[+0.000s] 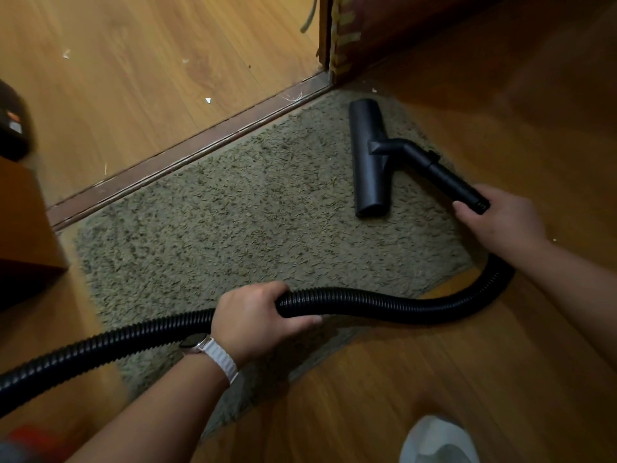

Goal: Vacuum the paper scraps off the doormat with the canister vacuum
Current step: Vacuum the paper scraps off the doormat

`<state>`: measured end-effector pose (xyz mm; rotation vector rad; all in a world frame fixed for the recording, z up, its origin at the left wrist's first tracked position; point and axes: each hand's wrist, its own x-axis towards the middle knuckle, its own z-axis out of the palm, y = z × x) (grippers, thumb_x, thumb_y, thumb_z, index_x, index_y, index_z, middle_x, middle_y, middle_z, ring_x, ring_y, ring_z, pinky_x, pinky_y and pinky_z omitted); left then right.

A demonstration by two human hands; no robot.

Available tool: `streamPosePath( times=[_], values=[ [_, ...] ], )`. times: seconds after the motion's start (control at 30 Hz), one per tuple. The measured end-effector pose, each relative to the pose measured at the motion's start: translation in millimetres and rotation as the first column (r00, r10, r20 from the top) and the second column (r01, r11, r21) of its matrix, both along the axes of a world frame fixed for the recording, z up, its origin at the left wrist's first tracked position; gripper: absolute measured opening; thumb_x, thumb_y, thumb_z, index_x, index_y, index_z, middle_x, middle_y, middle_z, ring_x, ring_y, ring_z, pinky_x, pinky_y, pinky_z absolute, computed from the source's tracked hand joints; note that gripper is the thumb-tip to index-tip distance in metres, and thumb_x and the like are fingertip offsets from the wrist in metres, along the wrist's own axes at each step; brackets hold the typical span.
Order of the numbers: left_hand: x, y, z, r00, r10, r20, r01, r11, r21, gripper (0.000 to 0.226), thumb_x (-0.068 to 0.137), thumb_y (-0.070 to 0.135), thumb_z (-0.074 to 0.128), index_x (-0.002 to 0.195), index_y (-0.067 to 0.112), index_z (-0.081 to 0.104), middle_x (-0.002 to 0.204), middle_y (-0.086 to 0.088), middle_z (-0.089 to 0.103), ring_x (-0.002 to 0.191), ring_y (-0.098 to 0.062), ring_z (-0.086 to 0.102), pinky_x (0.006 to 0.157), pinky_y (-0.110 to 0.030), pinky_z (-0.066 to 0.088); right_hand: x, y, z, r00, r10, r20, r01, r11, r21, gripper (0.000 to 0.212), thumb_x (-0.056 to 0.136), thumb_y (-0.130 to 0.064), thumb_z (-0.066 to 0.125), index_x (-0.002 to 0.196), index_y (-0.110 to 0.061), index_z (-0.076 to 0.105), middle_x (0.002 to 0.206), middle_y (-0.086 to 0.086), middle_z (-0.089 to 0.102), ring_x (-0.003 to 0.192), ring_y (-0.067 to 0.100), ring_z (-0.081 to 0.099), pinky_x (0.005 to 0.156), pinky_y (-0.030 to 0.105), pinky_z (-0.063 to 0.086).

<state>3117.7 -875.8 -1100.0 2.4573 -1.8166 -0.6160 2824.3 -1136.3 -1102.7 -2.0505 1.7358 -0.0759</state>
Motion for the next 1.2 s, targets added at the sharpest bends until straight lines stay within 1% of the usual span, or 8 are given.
streamPosePath(
  times=[0.13,0.33,0.47,0.57,0.63,0.77,1.07,1.2],
  values=[
    [0,1,-2,1.0,0.001,-0.015,-0.001,1.0,-0.001,0.083,0.057,0.1,0.023,0.082,0.03,0.06,0.062,0.014,0.055,0.061,-0.006,0.056,0.056,-0.026,0.047,-10,-1,-5,0.997,-0.052,0.05,0.052,0.999,0.004,0.036,0.095,-0.046,0.058,0.123,-0.024,0.063,0.091,0.005,0.066,0.076,0.025,0.061,0.069,0.042,0.057],
    [1,-1,1,1.0,0.018,-0.013,-0.018,1.0,-0.001,0.083,0.057,0.099,0.025,0.082,0.03,0.061,0.061,0.013,0.055,0.062,-0.005,0.057,0.057,-0.025,0.048,-18,-9,-9,0.966,-0.211,0.15,0.215,0.977,-0.005,0.039,0.094,-0.045,0.058,0.122,-0.019,0.065,0.097,0.004,0.063,0.087,0.028,0.06,0.073,0.037,0.05],
    [4,-4,2,0.999,0.042,-0.013,-0.042,0.999,-0.007,0.088,0.055,0.1,0.021,0.085,0.029,0.063,0.063,0.013,0.058,0.065,-0.006,0.06,0.06,-0.027,0.051,-19,-18,-7,0.954,-0.273,0.124,0.275,0.961,0.002,0.041,0.094,-0.045,0.057,0.117,-0.012,0.065,0.094,0.006,0.061,0.082,0.026,0.055,0.07,0.037,0.048],
    [6,-6,3,0.999,0.049,-0.016,-0.049,0.999,-0.023,0.091,0.053,0.103,0.019,0.083,0.029,0.063,0.061,0.013,0.056,0.064,-0.006,0.06,0.056,-0.025,0.047,-9,-24,-1,0.965,-0.241,0.107,0.24,0.971,0.023,0.041,0.094,-0.045,0.058,0.118,-0.012,0.062,0.098,0.009,0.061,0.082,0.026,0.054,0.068,0.035,0.045],
    [10,-7,3,0.998,0.055,-0.032,-0.056,0.998,-0.027,0.091,0.054,0.103,0.019,0.083,0.029,0.063,0.062,0.013,0.057,0.063,-0.006,0.06,0.058,-0.026,0.05,-1,-28,3,0.975,-0.209,0.073,0.207,0.978,0.037,0.042,0.093,-0.044,0.057,0.123,-0.014,0.059,0.099,0.006,0.058,0.085,0.026,0.053,0.069,0.035,0.045],
    [21,-15,10,0.995,0.088,-0.046,-0.089,0.996,-0.027,0.082,0.054,0.101,0.03,0.08,0.03,0.06,0.059,0.014,0.055,0.06,-0.006,0.057,0.056,-0.026,0.048,16,-42,12,0.991,-0.133,0.008,0.133,0.99,0.053,0.035,0.093,-0.042,0.054,0.115,-0.016,0.059,0.088,0.005,0.057,0.078,0.028,0.054,0.059,0.031,0.04],
    [24,-15,16,0.992,0.117,-0.047,-0.119,0.992,-0.04,0.086,0.053,0.101,0.03,0.084,0.028,0.064,0.058,0.011,0.057,0.059,-0.001,0.056,0.053,-0.024,0.045,64,-72,34,0.993,-0.009,-0.121,0.013,0.999,0.03,0.037,0.095,-0.041,0.055,0.114,-0.011,0.062,0.083,0.008,0.058,0.079,0.032,0.057,0.062,0.033,0.046],
    [25,-10,15,0.992,0.093,-0.08,-0.099,0.992,-0.072,0.08,0.054,0.099,0.029,0.078,0.029,0.062,0.054,0.012,0.054,0.054,0.002,0.053,0.048,-0.02,0.039,73,-72,31,0.992,-0.013,-0.123,0.017,1.0,0.027,0.037,0.094,-0.042,0.055,0.112,-0.012,0.064,0.079,0.007,0.059,0.072,0.03,0.058,0.054,0.03,0.042]
  ],
)
